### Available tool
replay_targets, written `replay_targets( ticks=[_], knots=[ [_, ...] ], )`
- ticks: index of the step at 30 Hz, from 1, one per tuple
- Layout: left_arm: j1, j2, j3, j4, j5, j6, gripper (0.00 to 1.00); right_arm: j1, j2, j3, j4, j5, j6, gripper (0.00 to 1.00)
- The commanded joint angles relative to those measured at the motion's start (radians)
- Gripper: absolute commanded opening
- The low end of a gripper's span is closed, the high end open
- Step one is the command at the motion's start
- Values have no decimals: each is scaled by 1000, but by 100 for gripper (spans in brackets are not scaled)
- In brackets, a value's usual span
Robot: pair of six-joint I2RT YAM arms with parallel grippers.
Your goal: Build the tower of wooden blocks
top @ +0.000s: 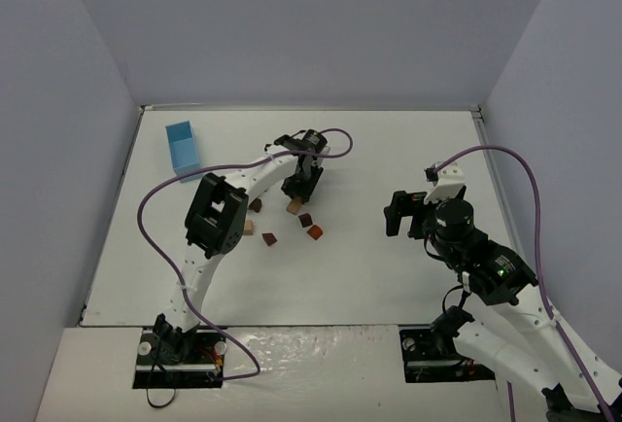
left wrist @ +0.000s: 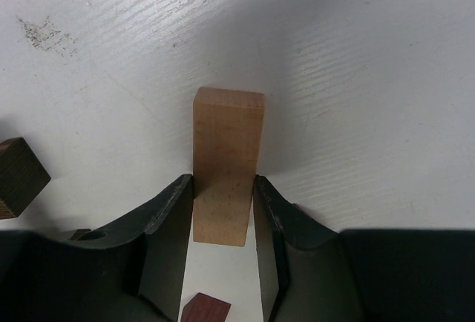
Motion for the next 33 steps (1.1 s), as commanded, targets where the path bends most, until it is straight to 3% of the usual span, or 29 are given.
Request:
replay_targets(
  ticks=[1,7,16,33],
  knots=[
    [2,-104,-2,-2,18,-17,2,3,3,6,59,21,4,100],
    [30,-219,6,-72,3,-51,2,3,2,13,59,22,-1,100],
    [158,-330,-53,-118,-17,-13,2,3,21,24,59,23,-9,100],
    [258,-247,-38,-104,-20,98,2,3,25,21,59,27,-12,100]
  ],
)
